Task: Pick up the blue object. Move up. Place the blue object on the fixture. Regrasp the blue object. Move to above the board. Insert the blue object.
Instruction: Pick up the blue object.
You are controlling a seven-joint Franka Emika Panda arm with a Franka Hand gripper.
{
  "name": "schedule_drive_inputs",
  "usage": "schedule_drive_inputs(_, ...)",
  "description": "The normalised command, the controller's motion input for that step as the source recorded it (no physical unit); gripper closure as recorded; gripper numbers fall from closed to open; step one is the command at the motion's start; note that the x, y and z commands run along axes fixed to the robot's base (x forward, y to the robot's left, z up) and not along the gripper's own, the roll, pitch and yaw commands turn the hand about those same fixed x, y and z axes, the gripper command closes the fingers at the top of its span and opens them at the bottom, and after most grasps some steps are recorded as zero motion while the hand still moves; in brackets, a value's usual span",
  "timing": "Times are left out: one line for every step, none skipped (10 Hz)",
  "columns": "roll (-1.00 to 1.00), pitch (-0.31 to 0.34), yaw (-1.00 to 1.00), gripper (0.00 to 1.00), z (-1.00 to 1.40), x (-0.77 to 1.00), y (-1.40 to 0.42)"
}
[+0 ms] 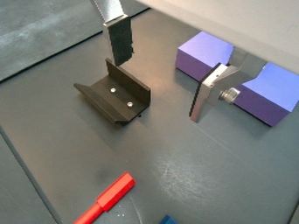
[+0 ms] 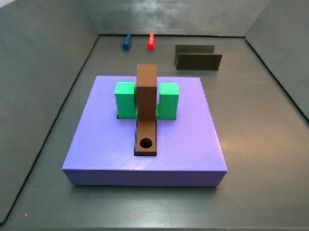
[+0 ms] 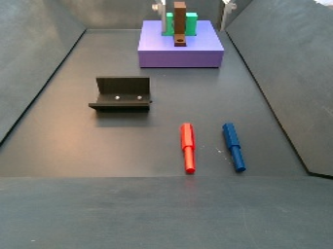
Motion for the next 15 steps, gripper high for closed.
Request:
schedule_drive_inputs(0.03,-0.147,0.0,0.0,-0.64,-0.32,0.41)
schedule_drive_inputs(0.0,-0.17,-0.13,0.0,-0.83,-0.49,0.72)
schedule_drive_inputs(0.0,-0.173,-0.08,0.0,-0.84,-0.49,0.76)
schedule_drive_inputs(0.0,-0.191,-0.01,0.0,-0.82,-0.43,0.62)
schedule_drive_inputs(0.0,-0.194,-0.07,0.0,-0.81,-0.36,0.49)
schedule_drive_inputs(0.0,-0.18,-0.11,0.0,-0.85,-0.32,0.36)
schedule_drive_inputs(0.0,-0.173,-0.09,0.0,-0.89,-0.3,0.29)
schedule_drive_inputs(-0.02,-0.18,-0.11,0.0,-0.91,-0.3,0.18)
schedule_drive_inputs(-0.04,-0.187,-0.1,0.0,-0.9,-0.34,0.07)
schedule_drive_inputs(-0.11,-0.189,-0.03,0.0,-0.77,-0.29,0.0)
schedule_drive_inputs(-0.16,-0.161,0.0,0.0,-0.71,-0.26,0.0)
schedule_drive_inputs(-0.21,-0.141,0.0,0.0,-0.63,-0.21,0.0)
schedule_drive_inputs(-0.24,-0.123,0.0,0.0,-0.59,-0.11,0.0)
schedule_drive_inputs(-0.28,-0.114,0.0,0.0,-0.55,-0.07,0.0)
schedule_drive_inputs(-0.3,-0.129,0.0,0.0,-0.49,0.0,0.0)
